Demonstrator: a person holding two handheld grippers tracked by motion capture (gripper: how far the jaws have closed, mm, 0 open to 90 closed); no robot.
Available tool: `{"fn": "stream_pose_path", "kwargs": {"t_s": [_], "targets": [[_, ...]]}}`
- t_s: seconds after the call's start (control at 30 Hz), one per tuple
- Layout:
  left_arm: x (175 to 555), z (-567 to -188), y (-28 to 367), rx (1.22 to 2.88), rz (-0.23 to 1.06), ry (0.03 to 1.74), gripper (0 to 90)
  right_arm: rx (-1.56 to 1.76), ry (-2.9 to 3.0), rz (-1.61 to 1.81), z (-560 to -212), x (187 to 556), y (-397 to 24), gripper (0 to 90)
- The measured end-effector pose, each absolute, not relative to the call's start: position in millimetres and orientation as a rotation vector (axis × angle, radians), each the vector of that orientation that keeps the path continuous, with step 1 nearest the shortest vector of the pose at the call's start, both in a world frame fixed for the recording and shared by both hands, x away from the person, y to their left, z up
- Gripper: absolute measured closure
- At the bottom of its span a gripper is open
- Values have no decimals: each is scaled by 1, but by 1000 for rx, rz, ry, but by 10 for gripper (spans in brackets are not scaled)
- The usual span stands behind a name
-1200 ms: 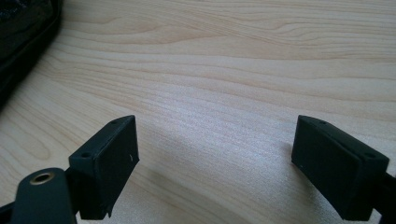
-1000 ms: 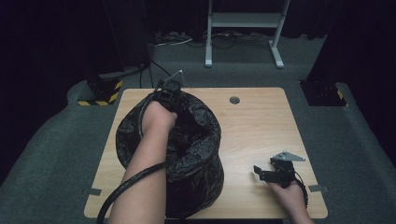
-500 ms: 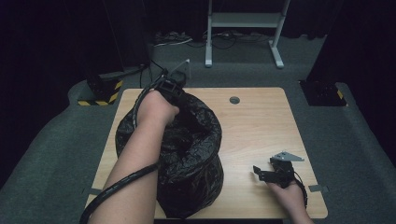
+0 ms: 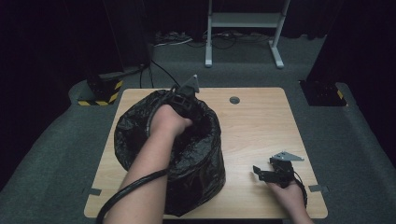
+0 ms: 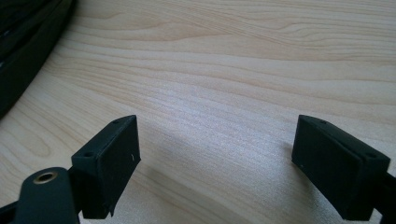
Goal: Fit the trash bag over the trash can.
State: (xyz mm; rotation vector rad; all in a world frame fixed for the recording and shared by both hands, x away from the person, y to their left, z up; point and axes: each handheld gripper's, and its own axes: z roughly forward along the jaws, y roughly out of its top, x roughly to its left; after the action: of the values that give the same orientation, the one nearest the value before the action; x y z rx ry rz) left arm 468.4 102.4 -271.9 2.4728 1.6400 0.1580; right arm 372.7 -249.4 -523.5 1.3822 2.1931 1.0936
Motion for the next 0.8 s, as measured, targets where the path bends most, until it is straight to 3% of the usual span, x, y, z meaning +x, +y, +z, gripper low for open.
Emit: {"fn": "stream_pose_path", "kwargs": {"t_s": [0.1,0.17,0.23,0.4,0.57,0.67,0.8], "targets": [[457,-239,119,2488,249,1655,473,1375,2191,1086,-524,373,-249,148],[447,-221,135,2534,420,1718,544,1373,2192,1082,-524,373,-248,148],[442,-221,150,2526,449,1784,593,1373,2193,1080,-524,373,-248,148],[439,-277,181,2512,345,1895,572,1370,2195,1076,-524,372,-247,148],[440,-317,186,2547,330,1887,507,1376,2194,1084,-524,372,-248,148],[439,-317,181,2580,355,1853,447,1377,2194,1082,-524,372,-248,149],[433,-286,172,2562,399,1798,411,1369,2195,1070,-524,372,-247,148]]}}
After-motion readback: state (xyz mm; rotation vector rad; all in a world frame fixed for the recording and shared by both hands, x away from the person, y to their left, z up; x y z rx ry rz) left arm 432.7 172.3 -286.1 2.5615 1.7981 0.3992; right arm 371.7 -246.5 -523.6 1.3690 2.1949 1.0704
